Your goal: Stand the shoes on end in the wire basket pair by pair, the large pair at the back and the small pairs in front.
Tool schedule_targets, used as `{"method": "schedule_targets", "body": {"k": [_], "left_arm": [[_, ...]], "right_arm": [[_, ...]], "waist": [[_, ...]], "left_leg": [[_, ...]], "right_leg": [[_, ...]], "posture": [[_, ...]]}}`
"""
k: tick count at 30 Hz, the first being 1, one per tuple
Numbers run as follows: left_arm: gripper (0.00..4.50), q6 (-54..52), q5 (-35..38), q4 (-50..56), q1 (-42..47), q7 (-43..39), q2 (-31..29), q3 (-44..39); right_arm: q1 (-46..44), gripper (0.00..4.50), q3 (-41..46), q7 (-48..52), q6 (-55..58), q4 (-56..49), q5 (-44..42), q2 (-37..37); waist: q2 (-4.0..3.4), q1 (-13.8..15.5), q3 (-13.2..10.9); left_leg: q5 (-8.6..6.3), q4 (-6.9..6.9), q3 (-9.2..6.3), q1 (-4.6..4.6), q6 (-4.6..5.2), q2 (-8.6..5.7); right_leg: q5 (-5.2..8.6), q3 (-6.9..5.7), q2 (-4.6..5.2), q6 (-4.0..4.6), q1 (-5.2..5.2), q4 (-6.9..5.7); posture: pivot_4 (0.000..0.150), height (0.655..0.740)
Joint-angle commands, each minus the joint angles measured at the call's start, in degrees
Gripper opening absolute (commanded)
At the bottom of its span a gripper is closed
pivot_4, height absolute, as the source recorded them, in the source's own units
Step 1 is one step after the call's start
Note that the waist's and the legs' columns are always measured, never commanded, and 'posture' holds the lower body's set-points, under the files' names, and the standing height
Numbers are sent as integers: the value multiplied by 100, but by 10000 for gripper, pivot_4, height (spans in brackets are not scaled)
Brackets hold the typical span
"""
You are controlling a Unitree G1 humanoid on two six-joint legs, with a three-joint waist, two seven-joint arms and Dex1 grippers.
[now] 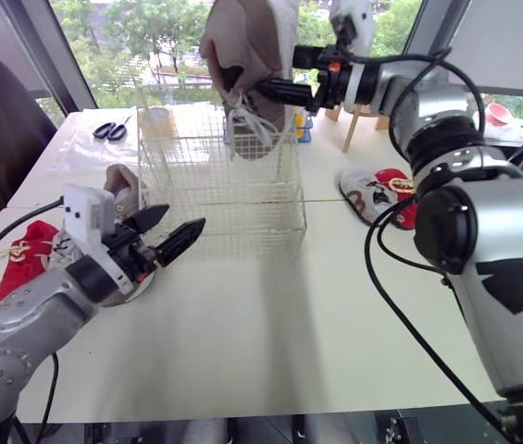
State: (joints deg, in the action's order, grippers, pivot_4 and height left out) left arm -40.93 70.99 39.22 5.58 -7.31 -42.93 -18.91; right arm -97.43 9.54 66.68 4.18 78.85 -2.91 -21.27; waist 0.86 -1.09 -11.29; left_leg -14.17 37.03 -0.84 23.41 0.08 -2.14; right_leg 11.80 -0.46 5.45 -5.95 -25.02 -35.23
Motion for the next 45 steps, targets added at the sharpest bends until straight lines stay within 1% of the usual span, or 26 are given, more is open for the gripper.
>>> {"method": "schedule_targets", "body": {"k": [1, 3, 4, 6, 10, 11, 18, 21, 26, 30, 33, 34, 35, 36, 40, 45], "left_arm": [[42765, 106, -242, -9, 71, -137, 89, 114], [42765, 208, -560, -226, 18, -361, 190, 225], [42765, 252, -707, -338, 4, -463, 234, 263], [42765, 252, -861, -436, 0, -561, 280, 278], [42765, 168, -937, -397, -26, -621, 293, 225], [42765, 153, -945, -375, -35, -617, 301, 215], [42765, 74, -1030, -363, -43, -596, 316, 252], [42765, 6, -1119, -373, -56, -587, 337, 315], [42765, -65, -1323, -340, -130, -520, 353, 374], [42765, -132, -1260, -152, -152, -358, 424, 347], [42765, -237, -1168, -62, -87, -219, 435, 312], [42765, -269, -1143, -60, -52, -190, 434, 302], [42765, -300, -1118, -52, -24, -162, 432, 291], [42765, -335, -1095, -56, 16, -136, 424, 279], [42765, -443, -1060, -124, 164, -97, 394, 278], [42765, -586, -1105, -245, 446, -95, 401, 341]], "right_arm": [[-201, 44847, 182, -29, 93, -156, -103, -2], [-163, 44847, 228, -44, 104, -161, -110, 20], [-152, 42504, 252, -49, 93, -163, -125, 32], [-148, 36112, 329, -2, 95, -168, -185, 55], [-179, 19008, 451, 108, 98, -179, -235, 68], [-198, 17243, 484, 118, 113, -180, -253, 65], [-238, 17243, 488, 286, 128, -177, -204, 121], [-185, 17243, 315, 268, 24, -168, -16, 223], [14, 17243, -168, -39, -350, -141, 537, 313], [72, 17243, -180, -321, -371, -109, 636, 203], [61, 30043, -115, -310, -304, -105, 605, 113], [54, 36698, -120, -316, -334, -109, 616, 85], [47, 39808, -130, -337, -370, -114, 631, 58], [30, 44527, -115, -334, -375, -120, 621, 15], [-49, 44863, -2, -121, -394, -160, 499, -206], [37, 44863, 35, -70, -546, -218, 508, -710]], "waist": [[0, -2, 0], [0, -1, 0], [0, -3, 0], [0, -3, 0], [0, -3, 0], [0, -5, 0], [0, -7, 0], [0, -13, 0], [0, -10, 0], [0, 16, 0], [0, 26, 0], [0, 29, 0], [0, 31, 0], [1, 24, 1], [1, 5, 1], [1, 15, 0]], "left_leg": [[0, 0, 1, 0, 0, 0], [0, 0, 2, 0, 0, 0], [0, 0, 3, 0, 0, 0], [0, 0, 5, 0, 0, 0], [0, 1, 6, 0, 1, 1], [0, 0, 6, 0, 1, 1], [0, -2, 9, 1, 1, 3], [0, -2, 10, 1, 1, 3], [0, -2, 12, 1, 0, 3], [0, -1, 12, 2, 0, 1], [0, 0, 11, 1, 0, 0], [0, 0, 11, 2, 0, 0], [0, 1, 10, 2, 0, 0], [0, 1, 10, 1, 0, -1], [0, 0, 11, 1, 0, 0], [0, 1, 13, 2, 0, 0]], "right_leg": [[0, 1, 0, -1, 0, 0], [0, 1, 0, -1, 0, 0], [0, 1, 0, -1, 0, 0], [0, 1, 0, -1, -1, -1], [-1, 1, 0, -2, -1, 0], [-1, 2, 1, -2, -1, 0], [-1, 5, 1, -2, -8, -1], [-1, 6, 1, -2, -8, -2], [-1, 7, 1, -2, -10, -3], [-1, 8, 5, -2, -9, -3], [-1, 8, 6, -2, -8, -4], [-1, 8, 6, -2, -7, -4], [-1, 8, 6, -2, -7, -4], [-1, 8, 7, -2, -7, -4], [-1, 8, 4, -2, -8, -5], [-1, 8, 3, -2, -7, -5]], "posture": [[1500, 7400], [1500, 7400], [1500, 7400], [1500, 7400], [1500, 7400], [1500, 7400], [1500, 7400], [1500, 7400], [1500, 7400], [1500, 7400], [1500, 7400], [1500, 7400], [1500, 7400], [1500, 7400], [1500, 7400], [1500, 7400]]}}
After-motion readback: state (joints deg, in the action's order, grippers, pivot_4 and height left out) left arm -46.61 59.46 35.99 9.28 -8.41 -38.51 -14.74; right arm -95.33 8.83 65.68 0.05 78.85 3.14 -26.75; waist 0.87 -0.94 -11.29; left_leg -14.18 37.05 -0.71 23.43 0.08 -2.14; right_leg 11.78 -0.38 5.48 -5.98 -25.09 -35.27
